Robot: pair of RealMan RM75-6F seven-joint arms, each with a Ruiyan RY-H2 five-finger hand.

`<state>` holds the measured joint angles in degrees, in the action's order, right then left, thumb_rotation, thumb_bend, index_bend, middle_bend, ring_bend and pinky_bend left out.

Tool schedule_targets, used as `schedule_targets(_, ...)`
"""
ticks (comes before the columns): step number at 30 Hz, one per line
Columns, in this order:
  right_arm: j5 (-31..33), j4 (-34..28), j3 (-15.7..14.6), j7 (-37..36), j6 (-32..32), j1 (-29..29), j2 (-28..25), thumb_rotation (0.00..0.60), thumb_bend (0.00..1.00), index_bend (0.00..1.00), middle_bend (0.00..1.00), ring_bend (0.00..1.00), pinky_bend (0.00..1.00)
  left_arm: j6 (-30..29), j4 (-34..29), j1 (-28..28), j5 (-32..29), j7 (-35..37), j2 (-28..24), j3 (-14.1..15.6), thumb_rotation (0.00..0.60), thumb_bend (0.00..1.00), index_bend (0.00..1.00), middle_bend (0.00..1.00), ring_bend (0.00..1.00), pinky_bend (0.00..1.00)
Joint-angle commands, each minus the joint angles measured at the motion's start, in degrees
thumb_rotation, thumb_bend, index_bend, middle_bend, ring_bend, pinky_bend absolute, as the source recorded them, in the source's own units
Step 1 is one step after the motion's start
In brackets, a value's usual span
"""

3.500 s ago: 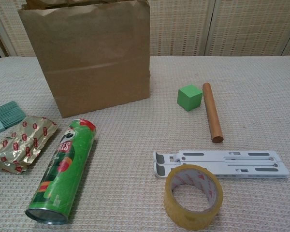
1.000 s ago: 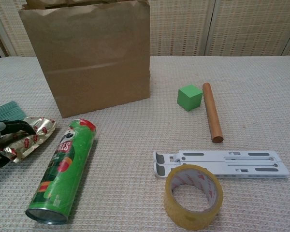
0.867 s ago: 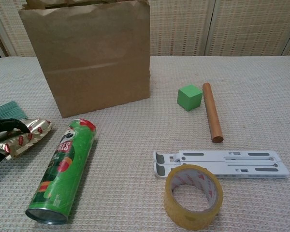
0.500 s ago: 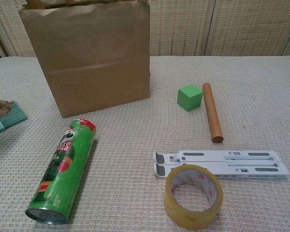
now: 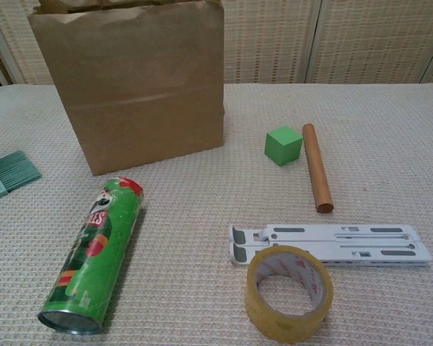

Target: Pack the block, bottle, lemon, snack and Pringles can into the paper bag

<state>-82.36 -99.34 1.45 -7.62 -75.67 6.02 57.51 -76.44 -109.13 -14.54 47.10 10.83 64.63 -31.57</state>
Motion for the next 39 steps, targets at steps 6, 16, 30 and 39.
schedule_targets(6, -0.1, -0.1, -0.1, 0.1, 0.0, 0.0, -0.1, 0.600, 0.09, 0.00, 0.00, 0.00, 0.05, 2.0, -4.6, -9.8, -0.3, -4.5, 1.8, -3.8, 0.600, 0.69, 0.70, 0.71, 0.66, 0.79)
schedule_targets(16, -0.2, -0.1, -0.2, -0.6, 0.4, 0.1, -0.6, 0.600, 0.09, 0.00, 0.00, 0.00, 0.05, 1.4, -1.0, -21.4, 1.8, -12.6, 10.8, -2.9, 0.600, 0.69, 0.70, 0.71, 0.66, 0.79)
schedule_targets(30, 0.1, -0.6, -0.3, -1.1, 1.1, 0.2, -1.1, 0.600, 0.09, 0.00, 0.00, 0.00, 0.05, 4.6, 12.0, -29.8, 2.1, -17.7, 16.4, -1.1, 0.600, 0.68, 0.70, 0.70, 0.66, 0.77)
schedule_targets(39, 0.3, -0.6, -0.2, -0.9, 1.0, 0.3, -1.1, 0.600, 0.09, 0.00, 0.00, 0.00, 0.05, 10.6, 12.8, -31.0, 2.7, -22.7, 13.9, 3.9, 0.600, 0.47, 0.09, 0.06, 0.05, 0.26)
